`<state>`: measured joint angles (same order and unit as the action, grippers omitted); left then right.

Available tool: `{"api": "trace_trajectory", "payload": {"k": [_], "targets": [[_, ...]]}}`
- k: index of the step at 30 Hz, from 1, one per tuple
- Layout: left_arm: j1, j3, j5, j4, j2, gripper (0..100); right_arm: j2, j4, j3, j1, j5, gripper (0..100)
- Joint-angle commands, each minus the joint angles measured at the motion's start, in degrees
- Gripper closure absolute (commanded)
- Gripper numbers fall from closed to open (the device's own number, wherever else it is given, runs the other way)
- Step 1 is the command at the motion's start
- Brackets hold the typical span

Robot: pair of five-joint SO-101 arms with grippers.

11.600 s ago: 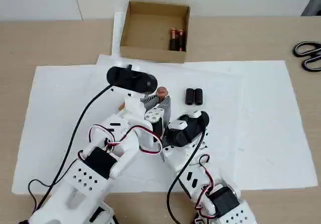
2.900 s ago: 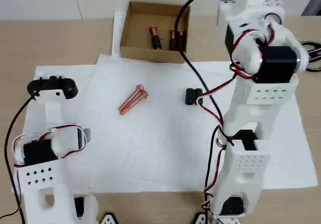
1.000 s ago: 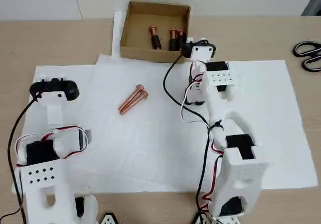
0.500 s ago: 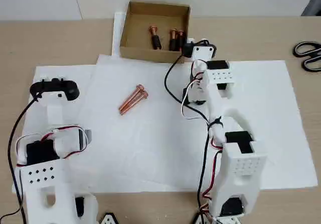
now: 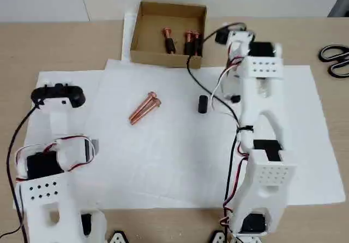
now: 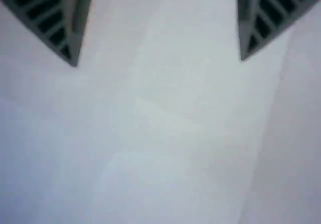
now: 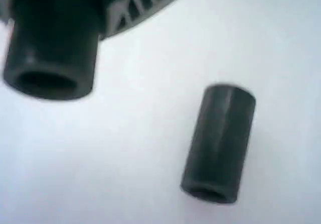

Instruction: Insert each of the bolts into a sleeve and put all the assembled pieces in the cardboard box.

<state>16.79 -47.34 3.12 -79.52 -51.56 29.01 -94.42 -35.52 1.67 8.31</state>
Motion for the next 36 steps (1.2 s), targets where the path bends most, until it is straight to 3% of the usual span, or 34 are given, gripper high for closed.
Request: {"api": "trace_trajectory", "payload": {"k": [1,8,13,20,36], "targets": [[-0.26,8.4,1.32,-1.85,0.97,80,-1.45,-1.98,-6.24,-0.92,1.49,99.5],[-1.41,28.79,6.07,-8.7,27.78,80,-15.69,-2.42,-1.58,-2.07,1.49,99.5],[-10.99,45.23,10.37,-12.84,47.38,80,-24.92,-2.33,4.4,-1.98,3.25,99.5],[-22.07,64.4,16.09,-12.75,67.25,80,-30.46,-2.15,12.57,-3.38,3.87,99.5],[-22.51,94.11,16.0,-13.19,96.62,80,-34.42,-2.24,15.12,-4.62,3.69,99.5]]}}
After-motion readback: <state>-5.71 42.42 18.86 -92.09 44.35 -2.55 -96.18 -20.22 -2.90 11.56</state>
